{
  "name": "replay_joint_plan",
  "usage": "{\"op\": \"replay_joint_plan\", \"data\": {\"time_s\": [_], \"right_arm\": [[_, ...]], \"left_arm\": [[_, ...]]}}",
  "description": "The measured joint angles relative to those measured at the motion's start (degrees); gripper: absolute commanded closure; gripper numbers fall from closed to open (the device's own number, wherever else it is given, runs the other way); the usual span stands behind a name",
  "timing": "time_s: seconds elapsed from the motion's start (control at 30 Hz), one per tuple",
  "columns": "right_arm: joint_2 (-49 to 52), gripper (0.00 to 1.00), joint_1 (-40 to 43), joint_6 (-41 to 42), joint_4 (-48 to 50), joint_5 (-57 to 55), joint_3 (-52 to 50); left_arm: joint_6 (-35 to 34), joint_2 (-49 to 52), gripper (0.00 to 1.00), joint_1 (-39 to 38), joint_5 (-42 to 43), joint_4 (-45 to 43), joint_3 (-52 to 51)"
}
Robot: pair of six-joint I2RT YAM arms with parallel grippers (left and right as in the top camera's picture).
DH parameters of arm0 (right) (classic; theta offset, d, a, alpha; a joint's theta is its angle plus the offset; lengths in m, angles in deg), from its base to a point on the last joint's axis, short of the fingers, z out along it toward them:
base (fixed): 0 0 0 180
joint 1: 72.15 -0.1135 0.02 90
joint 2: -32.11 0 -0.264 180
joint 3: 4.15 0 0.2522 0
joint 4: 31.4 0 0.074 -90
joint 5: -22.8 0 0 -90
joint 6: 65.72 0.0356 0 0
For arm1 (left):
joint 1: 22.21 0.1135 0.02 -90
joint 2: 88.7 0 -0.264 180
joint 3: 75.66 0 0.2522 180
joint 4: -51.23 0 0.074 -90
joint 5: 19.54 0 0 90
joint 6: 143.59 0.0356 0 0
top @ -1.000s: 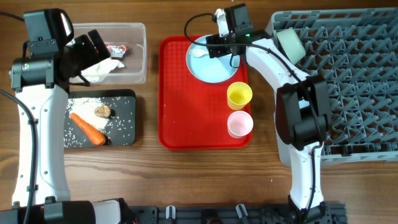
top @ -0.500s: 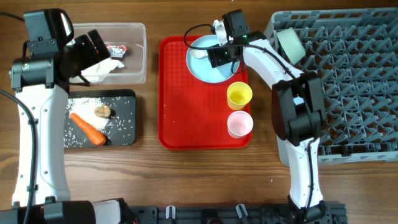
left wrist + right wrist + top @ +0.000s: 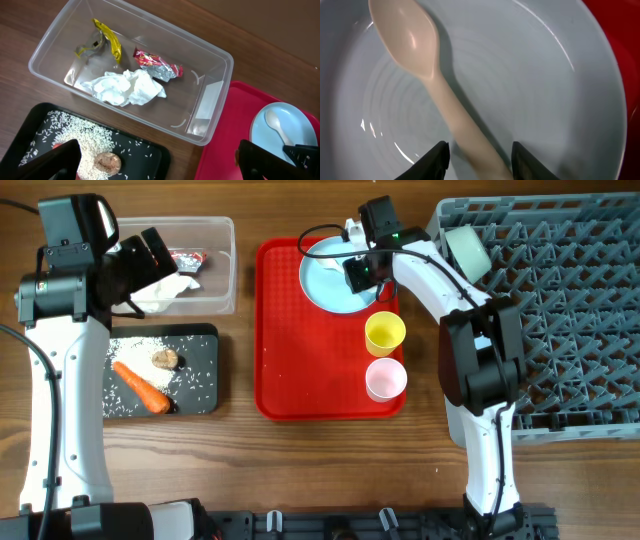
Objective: Sort waste into correct bins and load items into the dishwasher rack
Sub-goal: 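Grasp the white spoon on the blue plate with right gripper, then carry the white spoon with right gripper and drop it in the rack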
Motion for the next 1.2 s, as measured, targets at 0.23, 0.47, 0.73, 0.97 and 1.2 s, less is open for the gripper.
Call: {"op": "replay_joint_plan", "data": {"time_s": [0.23, 0.47, 0.73, 0.97, 1.2], "right_arm": [[-0.44, 0.93, 0.04, -1.01, -5.42, 0.24, 0.26], [-0.57, 0.96, 0.11, -1.05, -7.39, 0.87, 0.37], [-1.62, 0.96, 0.09, -0.57, -9.2, 1.05, 0.15], [-21.09, 0.96, 0.11, 2.05, -11.85, 1.01, -0.7], [-43.41, 0.96, 4.87, 9.66, -28.06, -6.43, -0.63]], "left_arm": [[0.0, 0.0, 0.0, 0.0, 0.0, 0.0, 0.0], [0.0, -0.02, 0.0, 0.0, 0.0, 0.0, 0.0], [0.0, 0.0, 0.0, 0.0, 0.0, 0.0, 0.0], [0.0, -0.02, 0.0, 0.0, 0.0, 0.02, 0.0], [0.0, 0.0, 0.0, 0.0, 0.02, 0.02, 0.0]]}}
